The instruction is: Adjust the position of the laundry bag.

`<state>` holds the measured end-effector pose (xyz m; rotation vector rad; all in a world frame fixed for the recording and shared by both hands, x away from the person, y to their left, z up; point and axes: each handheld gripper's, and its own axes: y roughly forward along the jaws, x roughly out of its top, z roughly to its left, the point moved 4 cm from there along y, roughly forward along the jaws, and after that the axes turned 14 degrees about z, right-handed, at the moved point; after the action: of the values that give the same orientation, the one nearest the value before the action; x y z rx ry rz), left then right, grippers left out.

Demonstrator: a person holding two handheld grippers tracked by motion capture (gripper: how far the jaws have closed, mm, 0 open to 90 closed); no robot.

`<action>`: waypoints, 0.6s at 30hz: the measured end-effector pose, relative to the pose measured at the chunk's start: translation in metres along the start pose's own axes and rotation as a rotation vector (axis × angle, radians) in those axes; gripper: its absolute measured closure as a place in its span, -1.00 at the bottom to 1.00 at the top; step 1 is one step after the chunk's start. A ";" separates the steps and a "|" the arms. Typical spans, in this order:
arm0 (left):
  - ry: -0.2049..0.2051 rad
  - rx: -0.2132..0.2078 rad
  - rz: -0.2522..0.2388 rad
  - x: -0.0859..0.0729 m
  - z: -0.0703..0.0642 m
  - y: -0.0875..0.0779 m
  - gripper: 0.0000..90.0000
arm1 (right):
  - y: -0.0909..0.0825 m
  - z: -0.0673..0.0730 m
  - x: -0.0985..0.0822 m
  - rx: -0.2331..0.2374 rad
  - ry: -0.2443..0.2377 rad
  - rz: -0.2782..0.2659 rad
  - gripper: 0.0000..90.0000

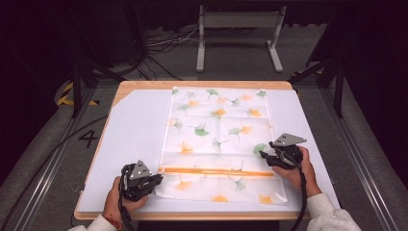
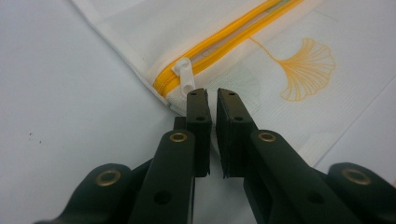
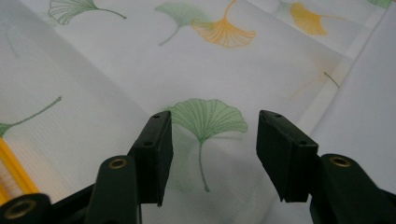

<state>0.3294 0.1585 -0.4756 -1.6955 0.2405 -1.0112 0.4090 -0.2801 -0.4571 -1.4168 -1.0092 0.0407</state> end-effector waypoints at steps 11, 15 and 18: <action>-0.053 0.004 0.018 -0.003 0.001 0.002 0.42 | 0.001 0.002 0.001 0.006 -0.006 0.002 -0.02; -0.033 0.015 0.032 -0.002 -0.010 0.005 -0.17 | -0.001 0.002 -0.002 0.016 0.004 0.001 -0.06; -0.052 0.037 0.037 -0.002 -0.018 0.009 -0.44 | -0.008 0.006 -0.011 0.037 -0.006 0.024 -0.12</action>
<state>0.3179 0.1433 -0.4830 -1.6759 0.2171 -0.9375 0.3946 -0.2830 -0.4578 -1.3958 -0.9917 0.0803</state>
